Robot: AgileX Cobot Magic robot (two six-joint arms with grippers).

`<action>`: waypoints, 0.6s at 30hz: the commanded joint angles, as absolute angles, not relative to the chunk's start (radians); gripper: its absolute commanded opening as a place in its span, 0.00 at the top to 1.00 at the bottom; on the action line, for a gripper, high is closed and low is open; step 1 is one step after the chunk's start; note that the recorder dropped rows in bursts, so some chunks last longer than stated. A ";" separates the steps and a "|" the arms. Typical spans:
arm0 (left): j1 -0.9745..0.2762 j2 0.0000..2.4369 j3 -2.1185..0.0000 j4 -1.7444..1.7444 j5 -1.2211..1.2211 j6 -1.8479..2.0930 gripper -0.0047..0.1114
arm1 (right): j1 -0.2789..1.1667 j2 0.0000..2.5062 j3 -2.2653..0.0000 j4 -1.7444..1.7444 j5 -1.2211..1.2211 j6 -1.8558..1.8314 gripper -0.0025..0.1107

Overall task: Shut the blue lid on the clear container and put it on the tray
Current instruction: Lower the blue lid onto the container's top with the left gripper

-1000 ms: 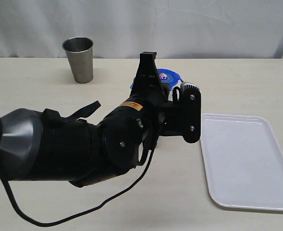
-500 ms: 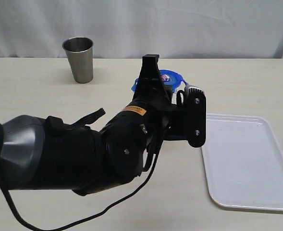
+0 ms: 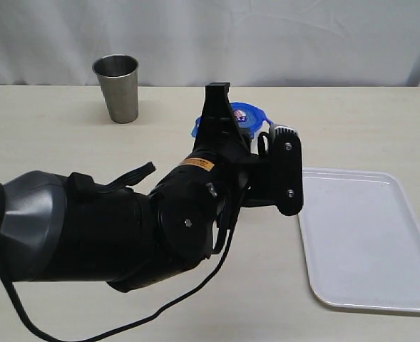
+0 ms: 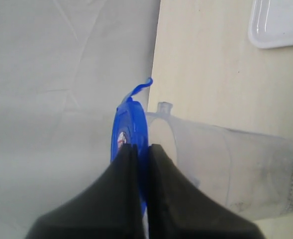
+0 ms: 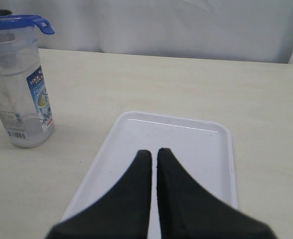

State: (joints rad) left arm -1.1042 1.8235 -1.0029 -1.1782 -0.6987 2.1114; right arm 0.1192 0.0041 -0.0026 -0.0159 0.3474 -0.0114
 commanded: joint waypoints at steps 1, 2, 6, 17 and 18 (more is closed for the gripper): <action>-1.123 1.823 -1.000 -1.190 -0.709 2.141 0.96 | 0.113 0.000 0.000 -0.014 0.346 -0.008 0.94; -1.129 1.823 -1.000 -1.190 -0.709 2.141 0.96 | 0.113 0.000 0.000 -0.014 0.346 -0.008 0.94; -1.134 1.823 -1.000 -1.194 -0.714 2.141 0.96 | 0.113 0.000 0.000 -0.014 0.346 -0.008 0.94; -1.134 1.823 -1.000 -1.220 -0.717 2.141 0.96 | 0.113 0.000 0.000 -0.014 0.346 -0.008 0.94; -1.134 1.823 -1.000 -1.222 -0.717 2.141 0.96 | 0.113 0.000 0.000 -0.014 0.346 -0.008 0.94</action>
State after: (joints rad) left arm -1.1308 1.8235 -1.0029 -1.2107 -0.7046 2.1114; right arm 0.1192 0.0041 -0.0026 -0.0159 0.3474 -0.0114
